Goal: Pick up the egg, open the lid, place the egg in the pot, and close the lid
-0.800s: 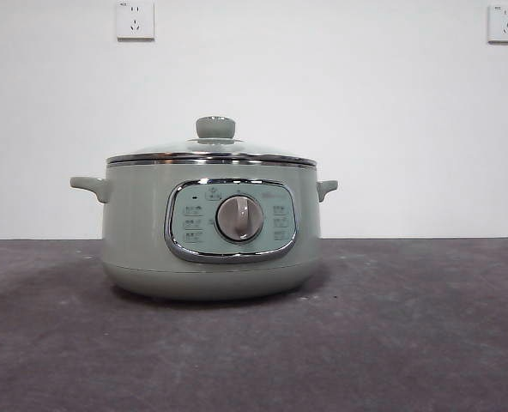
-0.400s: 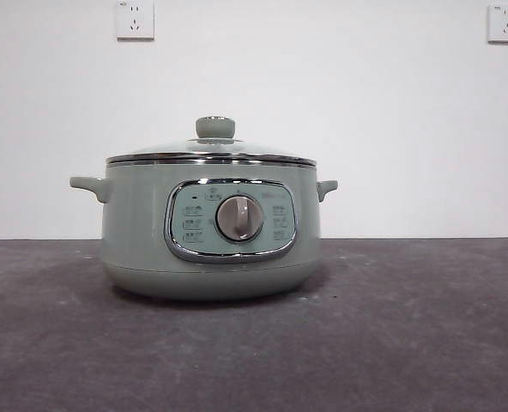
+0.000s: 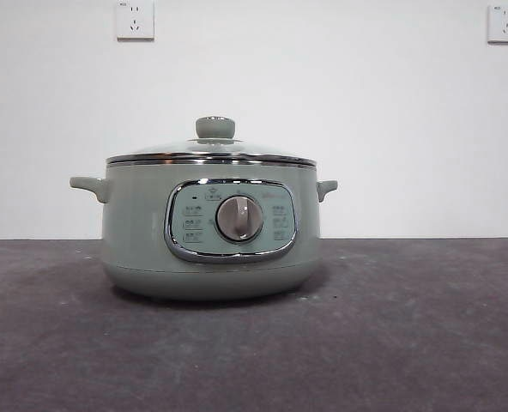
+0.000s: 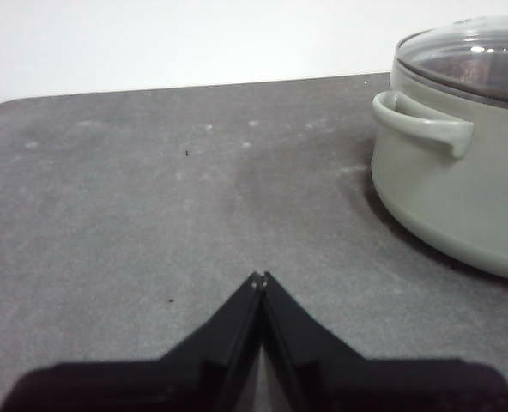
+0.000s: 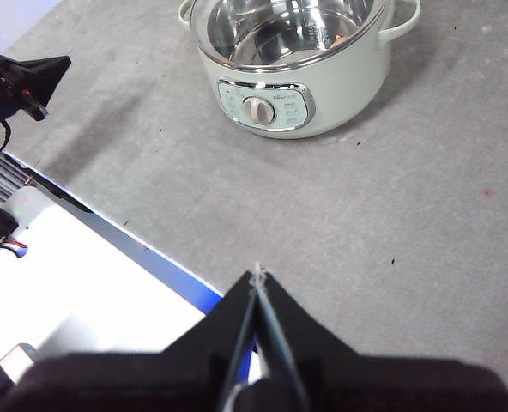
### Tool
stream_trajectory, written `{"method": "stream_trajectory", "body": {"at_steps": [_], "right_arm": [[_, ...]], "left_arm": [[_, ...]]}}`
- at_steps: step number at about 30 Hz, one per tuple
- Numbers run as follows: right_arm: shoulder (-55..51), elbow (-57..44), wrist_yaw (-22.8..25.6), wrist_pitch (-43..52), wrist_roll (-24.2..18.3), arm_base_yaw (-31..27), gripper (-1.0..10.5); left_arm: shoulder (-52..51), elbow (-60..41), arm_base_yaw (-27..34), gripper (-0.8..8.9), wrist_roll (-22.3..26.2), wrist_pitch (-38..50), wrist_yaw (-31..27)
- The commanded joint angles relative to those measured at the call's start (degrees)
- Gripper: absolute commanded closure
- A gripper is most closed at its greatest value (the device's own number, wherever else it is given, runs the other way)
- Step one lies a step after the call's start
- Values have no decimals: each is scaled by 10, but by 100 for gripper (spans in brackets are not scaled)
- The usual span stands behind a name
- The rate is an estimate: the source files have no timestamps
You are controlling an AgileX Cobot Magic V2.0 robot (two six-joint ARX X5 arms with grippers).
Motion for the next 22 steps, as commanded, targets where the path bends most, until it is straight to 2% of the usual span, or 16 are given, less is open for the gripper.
{"method": "stream_trajectory", "body": {"at_steps": [1, 4, 22], "right_arm": [[-1, -3, 3, -13, -2, 1, 946], [-1, -3, 3, -13, -2, 1, 946], [-1, -3, 3, -13, -2, 1, 946]], "left_arm": [[-2, -13, 2, 817, -7, 4, 0], [-2, -18, 2, 817, -19, 7, 0], [8, -17, 2, 817, -18, 7, 7]]}}
